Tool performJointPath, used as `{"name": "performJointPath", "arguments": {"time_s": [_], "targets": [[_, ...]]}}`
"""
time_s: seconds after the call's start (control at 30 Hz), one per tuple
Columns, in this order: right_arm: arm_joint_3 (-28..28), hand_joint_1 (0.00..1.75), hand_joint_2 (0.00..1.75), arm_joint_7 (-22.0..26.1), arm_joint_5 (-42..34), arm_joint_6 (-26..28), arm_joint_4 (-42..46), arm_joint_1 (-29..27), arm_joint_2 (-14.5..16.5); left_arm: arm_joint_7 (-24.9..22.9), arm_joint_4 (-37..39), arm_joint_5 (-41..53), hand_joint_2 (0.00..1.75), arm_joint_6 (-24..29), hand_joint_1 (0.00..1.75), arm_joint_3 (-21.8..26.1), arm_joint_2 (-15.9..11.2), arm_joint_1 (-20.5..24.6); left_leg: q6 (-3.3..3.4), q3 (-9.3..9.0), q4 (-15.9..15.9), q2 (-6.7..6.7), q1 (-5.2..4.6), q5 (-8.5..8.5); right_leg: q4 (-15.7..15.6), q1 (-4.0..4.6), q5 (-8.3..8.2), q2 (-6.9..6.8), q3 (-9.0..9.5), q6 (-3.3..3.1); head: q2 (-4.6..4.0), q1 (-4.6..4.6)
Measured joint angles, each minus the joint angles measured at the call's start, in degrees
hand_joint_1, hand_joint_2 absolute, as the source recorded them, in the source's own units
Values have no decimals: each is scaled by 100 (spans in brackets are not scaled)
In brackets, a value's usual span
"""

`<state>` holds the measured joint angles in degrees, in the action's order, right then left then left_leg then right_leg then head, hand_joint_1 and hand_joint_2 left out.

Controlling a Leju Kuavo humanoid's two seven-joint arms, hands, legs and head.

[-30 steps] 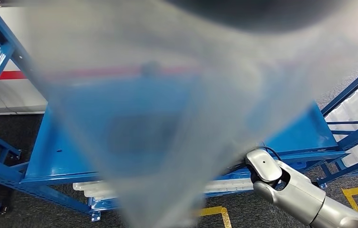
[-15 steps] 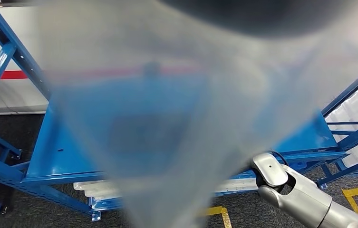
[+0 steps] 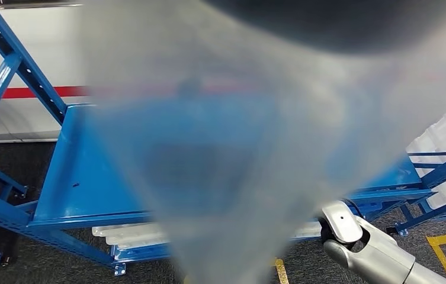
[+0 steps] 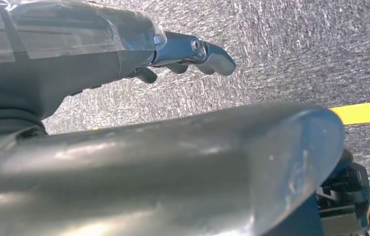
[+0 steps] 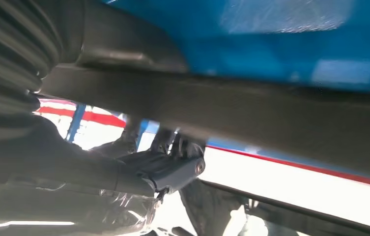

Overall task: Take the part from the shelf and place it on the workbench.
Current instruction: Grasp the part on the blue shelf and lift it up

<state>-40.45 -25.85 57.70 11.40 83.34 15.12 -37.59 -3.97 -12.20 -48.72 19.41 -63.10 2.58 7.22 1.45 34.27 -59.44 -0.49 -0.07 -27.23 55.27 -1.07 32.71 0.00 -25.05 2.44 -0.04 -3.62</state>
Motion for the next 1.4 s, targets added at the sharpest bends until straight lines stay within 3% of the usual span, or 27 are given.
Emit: {"name": "performJointPath", "arguments": {"time_s": [0.47,0.7,0.77,0.87,1.2,1.4], "targets": [[356,175,175,-22,52,202,-5,-139,97,8,0,74,0,-4,0,-63,51,1,1,0,0,29,0,0,-7,0,-5,2,0,5,0,-5],[520,175,175,-134,103,605,-6,-248,174,-8,0,74,0,4,0,-127,74,1,3,6,0,42,-2,-1,-8,0,-6,4,-5,5,0,-5],[593,175,175,-116,-156,792,10,-293,186,-21,0,61,0,22,0,-134,78,1,3,9,0,47,-2,-2,-8,0,-6,4,-5,6,0,-7],[817,175,175,95,-1183,1371,217,-393,261,-42,1,-23,0,91,0,-134,78,0,4,19,0,63,-3,-2,-7,2,-8,9,-6,5,0,-9],[1696,175,175,448,-3317,2430,1717,-489,486,81,10,-209,0,280,0,-131,55,-2,5,34,0,96,-1,-3,-5,2,-11,32,-34,2,0,-2],[2247,175,175,465,-3617,2532,2501,-538,490,122,20,-233,0,299,0,-131,25,-1,5,38,0,75,-2,-3,-5,1,-12,30,-43,1,0,-9]]}}
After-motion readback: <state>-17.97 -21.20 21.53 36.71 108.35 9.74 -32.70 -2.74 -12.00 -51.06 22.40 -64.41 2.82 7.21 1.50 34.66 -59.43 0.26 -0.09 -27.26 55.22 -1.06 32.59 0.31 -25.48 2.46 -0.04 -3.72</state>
